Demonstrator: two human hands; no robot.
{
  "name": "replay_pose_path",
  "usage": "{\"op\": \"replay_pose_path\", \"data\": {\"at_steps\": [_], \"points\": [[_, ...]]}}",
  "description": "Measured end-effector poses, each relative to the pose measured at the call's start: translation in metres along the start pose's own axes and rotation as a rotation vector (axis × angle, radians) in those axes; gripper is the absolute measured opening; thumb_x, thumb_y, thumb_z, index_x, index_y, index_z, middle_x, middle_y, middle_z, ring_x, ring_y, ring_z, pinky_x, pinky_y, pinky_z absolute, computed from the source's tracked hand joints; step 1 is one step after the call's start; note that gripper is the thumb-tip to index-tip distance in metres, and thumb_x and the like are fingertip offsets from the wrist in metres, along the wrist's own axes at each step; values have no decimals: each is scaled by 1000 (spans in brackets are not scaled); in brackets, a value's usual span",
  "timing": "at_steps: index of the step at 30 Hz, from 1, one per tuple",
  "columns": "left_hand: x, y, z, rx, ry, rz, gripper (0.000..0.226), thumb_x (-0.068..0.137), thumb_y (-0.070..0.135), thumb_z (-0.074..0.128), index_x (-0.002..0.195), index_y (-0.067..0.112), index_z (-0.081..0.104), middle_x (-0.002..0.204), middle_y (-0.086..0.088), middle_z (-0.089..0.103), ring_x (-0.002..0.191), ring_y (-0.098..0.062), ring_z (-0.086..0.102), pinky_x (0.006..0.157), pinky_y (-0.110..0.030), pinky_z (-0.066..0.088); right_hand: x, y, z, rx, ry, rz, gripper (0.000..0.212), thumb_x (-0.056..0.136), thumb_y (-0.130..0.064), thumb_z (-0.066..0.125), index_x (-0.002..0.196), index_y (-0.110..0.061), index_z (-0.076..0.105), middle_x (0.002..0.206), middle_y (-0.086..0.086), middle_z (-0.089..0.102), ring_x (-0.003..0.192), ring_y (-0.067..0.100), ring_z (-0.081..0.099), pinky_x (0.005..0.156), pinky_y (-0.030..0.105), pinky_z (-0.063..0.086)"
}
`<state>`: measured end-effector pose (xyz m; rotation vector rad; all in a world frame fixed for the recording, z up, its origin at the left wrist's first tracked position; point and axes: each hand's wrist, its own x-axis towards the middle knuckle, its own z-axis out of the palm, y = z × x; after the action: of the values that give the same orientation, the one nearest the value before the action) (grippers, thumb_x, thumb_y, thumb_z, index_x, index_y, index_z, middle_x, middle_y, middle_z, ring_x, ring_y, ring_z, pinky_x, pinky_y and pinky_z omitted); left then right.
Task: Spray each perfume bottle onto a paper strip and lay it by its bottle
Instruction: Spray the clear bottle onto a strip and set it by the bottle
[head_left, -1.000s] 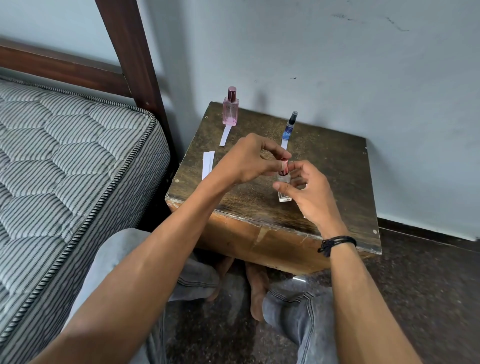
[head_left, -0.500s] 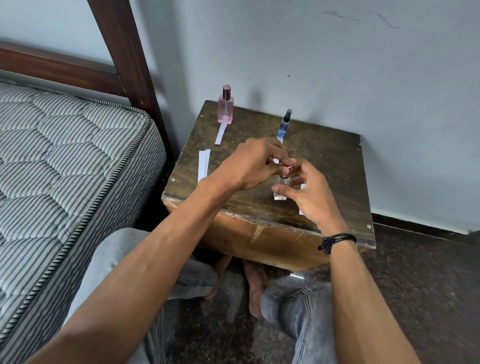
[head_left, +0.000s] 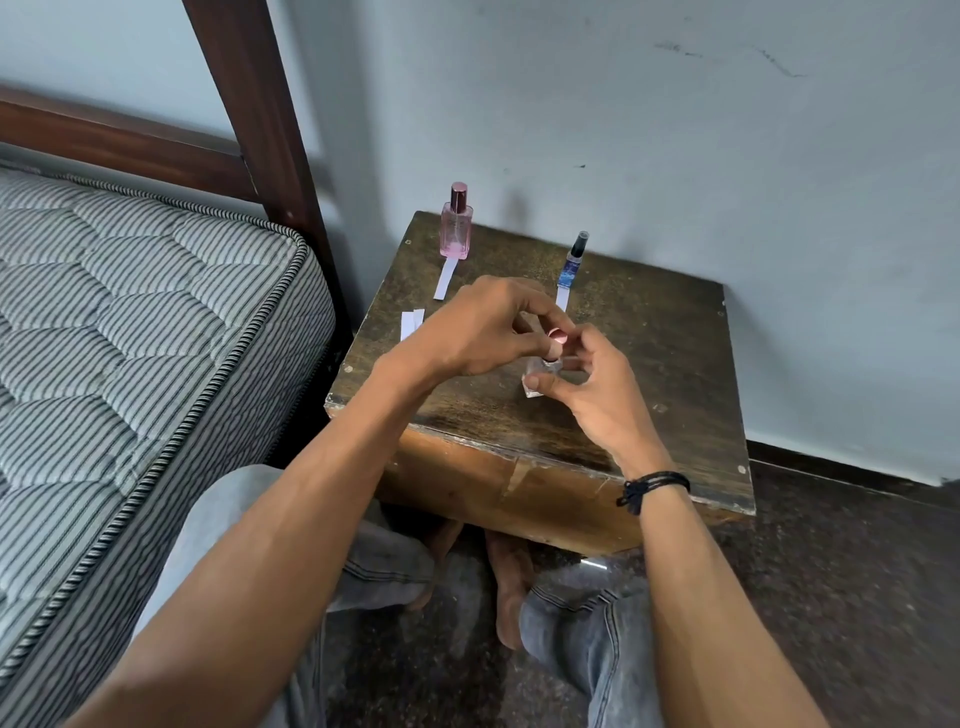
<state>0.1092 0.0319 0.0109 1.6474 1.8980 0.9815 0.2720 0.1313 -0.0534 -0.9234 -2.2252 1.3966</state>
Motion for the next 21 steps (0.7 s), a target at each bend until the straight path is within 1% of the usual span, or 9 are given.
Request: {"op": "replay_pose_path", "data": {"at_steps": [3,6,9,12,15,16,18,19,21], "points": [[-1,-1,-2,-4,-7,-4,25,83,27,81,107,28,77,100,16,66,84,-7,69,82,-40,57,-1,1,1,24,-10,-5,48,81,-35,88,120,-40,62,116,-15,71,112,4,65,99,35,51],[-1,-2,-1,-3,-6,-7,25,82,28,81,106,26,77,96,20,65,84,-5,69,83,-40,58,-2,1,-1,22,-24,5,48,80,-32,89,119,-41,62,116,-14,72,112,6,67,102,38,52],[-1,-3,-1,-19,-9,-18,28,80,26,82,106,23,76,99,15,66,86,-8,70,84,-40,58,-3,2,-8,7,-54,32,52,79,-28,90,121,-39,62,117,-12,71,111,5,67,99,30,52],[-3,-1,-6,-81,7,-13,42,78,24,84,117,18,72,103,3,68,87,-11,71,85,-38,58,-4,4,-23,0,-40,40,52,79,-22,89,122,-39,65,112,-13,72,105,-3,68,89,20,52],[-4,4,-12,-108,123,35,39,80,27,83,116,16,72,102,0,68,87,-10,69,81,-30,58,-4,11,-39,-78,139,75,37,86,-20,84,116,-35,68,103,-16,72,96,-8,65,84,18,49],[-4,7,-11,-121,195,51,33,82,29,81,111,16,74,100,0,69,86,-10,68,79,-29,57,-4,15,-43,-105,229,92,28,89,-20,81,111,-34,70,100,-17,70,94,-7,65,81,17,48],[-5,19,-3,-208,304,78,17,87,26,77,100,15,75,93,1,71,82,-12,68,76,-34,58,-4,22,-47,-159,380,136,15,94,-19,75,101,-32,72,98,-17,68,95,1,65,75,14,44],[-6,26,3,-271,310,88,12,88,23,76,95,13,76,91,2,72,80,-13,69,74,-36,57,-3,27,-48,-186,423,162,12,96,-19,73,99,-31,73,99,-13,69,97,7,65,73,14,42],[-10,38,17,-307,196,133,4,89,18,74,91,15,76,89,7,73,81,-7,69,77,-29,56,-1,36,-50,-238,438,214,10,99,-19,69,101,-27,76,108,-4,72,100,14,65,80,23,47]]}}
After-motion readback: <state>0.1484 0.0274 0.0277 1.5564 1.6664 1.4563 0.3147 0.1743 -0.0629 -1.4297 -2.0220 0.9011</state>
